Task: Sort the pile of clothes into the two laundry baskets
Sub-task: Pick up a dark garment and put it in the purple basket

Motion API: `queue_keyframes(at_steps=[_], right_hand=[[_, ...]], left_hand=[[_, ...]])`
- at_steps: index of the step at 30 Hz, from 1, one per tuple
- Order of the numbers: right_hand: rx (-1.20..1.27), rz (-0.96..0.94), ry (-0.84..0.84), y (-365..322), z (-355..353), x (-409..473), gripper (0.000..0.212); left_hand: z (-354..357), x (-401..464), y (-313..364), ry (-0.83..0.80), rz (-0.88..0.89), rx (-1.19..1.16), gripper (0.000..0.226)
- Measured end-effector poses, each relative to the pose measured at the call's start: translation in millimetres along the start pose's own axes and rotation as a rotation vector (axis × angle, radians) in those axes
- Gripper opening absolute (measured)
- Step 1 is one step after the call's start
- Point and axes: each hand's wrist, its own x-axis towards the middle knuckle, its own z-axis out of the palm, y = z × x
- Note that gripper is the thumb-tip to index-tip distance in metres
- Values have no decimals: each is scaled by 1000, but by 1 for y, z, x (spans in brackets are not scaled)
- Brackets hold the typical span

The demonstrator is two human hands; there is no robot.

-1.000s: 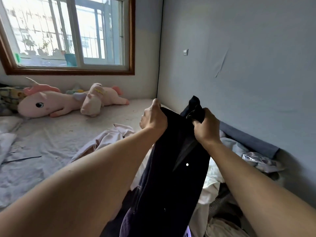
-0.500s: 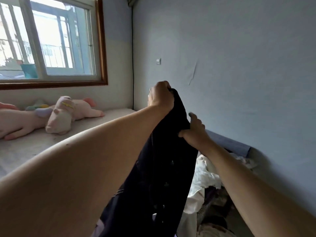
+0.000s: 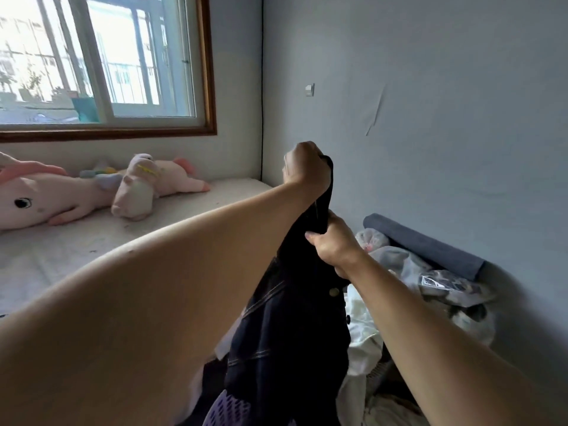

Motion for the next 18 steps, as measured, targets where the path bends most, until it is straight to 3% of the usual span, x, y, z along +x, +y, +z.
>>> queue_keyframes(at_steps=[9,18], right_hand=[[80,97,-114,78,92,-16,33],[24,295,-360,148,164,-53,32]], left_hand=[[11,-36,-104,-13,-172,111,24],[27,-86,-206,-159,-338,254,21]])
